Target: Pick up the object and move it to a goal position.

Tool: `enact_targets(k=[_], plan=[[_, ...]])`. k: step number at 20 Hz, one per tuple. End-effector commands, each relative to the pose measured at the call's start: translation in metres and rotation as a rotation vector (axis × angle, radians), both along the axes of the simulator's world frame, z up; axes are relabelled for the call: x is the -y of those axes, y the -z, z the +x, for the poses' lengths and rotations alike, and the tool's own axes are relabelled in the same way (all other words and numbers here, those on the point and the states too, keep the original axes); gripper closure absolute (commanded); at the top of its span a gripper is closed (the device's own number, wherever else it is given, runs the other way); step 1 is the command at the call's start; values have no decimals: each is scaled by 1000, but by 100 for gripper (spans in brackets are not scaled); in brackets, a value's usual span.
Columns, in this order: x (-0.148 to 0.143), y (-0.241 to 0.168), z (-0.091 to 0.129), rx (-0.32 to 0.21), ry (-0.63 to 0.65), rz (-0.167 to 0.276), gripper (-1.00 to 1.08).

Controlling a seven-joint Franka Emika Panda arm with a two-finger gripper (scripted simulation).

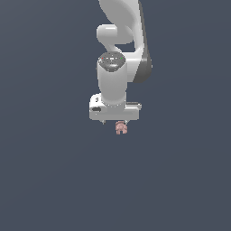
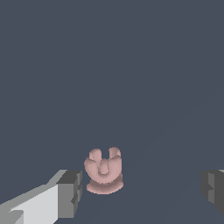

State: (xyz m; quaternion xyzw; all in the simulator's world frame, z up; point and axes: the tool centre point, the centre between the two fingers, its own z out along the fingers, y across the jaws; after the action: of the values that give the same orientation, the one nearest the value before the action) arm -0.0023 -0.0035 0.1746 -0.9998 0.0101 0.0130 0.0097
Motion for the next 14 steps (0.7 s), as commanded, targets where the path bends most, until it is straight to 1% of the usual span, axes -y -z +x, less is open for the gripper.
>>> enact_targets(k=[1, 8, 14], plan=[[0, 0, 0, 0, 0, 1, -92], [-6, 14, -8, 4, -14, -3, -92], [-17, 40, -25, 11, -43, -10, -92]])
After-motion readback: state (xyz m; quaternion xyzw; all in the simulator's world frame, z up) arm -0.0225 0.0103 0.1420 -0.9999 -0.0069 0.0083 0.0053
